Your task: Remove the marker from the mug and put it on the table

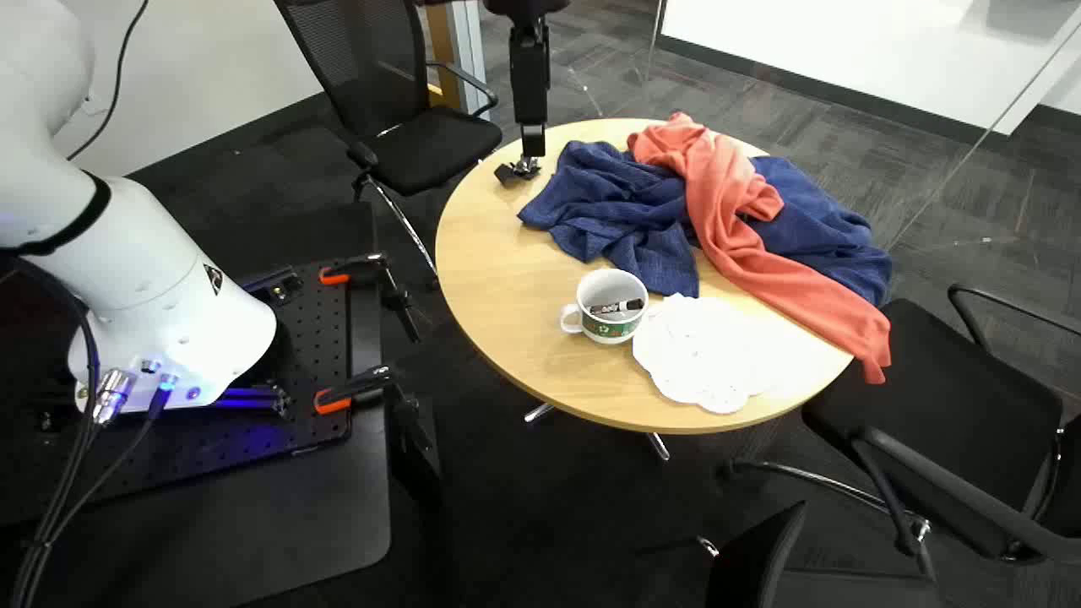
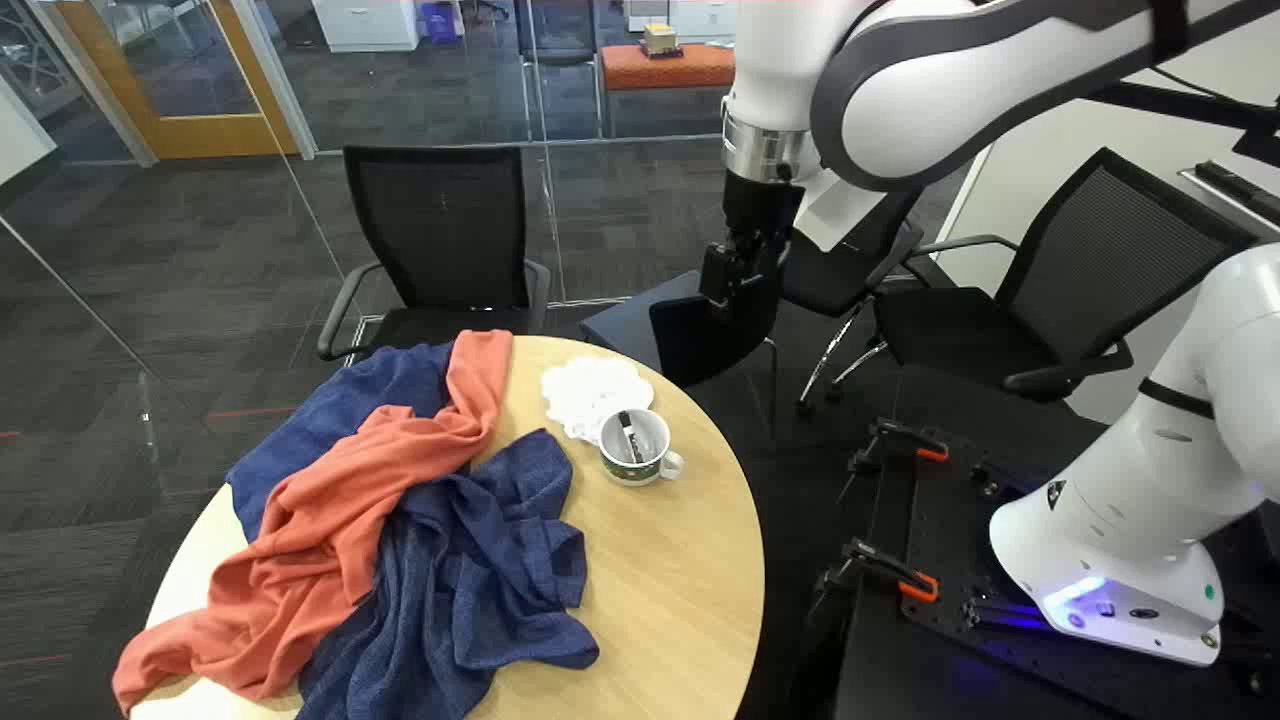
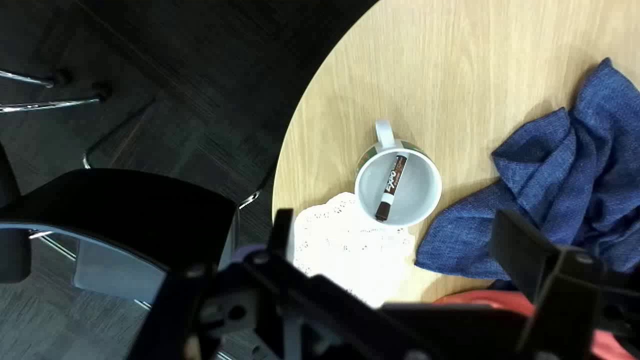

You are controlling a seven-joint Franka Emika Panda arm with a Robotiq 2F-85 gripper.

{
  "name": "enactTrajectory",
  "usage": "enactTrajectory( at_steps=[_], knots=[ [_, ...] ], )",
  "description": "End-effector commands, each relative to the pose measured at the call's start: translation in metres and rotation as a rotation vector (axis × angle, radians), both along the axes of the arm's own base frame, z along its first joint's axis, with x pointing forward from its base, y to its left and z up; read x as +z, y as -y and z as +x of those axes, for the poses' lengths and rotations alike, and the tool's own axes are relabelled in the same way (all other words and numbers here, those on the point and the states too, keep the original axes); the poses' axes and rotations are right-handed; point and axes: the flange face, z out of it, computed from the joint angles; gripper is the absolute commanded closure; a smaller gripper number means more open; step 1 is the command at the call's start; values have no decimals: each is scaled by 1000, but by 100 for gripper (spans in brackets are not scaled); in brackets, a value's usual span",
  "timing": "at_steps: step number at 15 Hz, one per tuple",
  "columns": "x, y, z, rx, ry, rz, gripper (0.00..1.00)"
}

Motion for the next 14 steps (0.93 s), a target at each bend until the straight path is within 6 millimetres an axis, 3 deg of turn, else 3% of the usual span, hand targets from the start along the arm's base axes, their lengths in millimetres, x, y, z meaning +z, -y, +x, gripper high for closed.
enactTrajectory(
  at_steps=[1, 8, 14],
  knots=[
    [0, 0, 0, 0, -1, 0, 0],
    [-2, -1, 2, -3, 4, 6, 0],
    [-39, -19, 32, -65, 75, 33, 0]
  ],
)
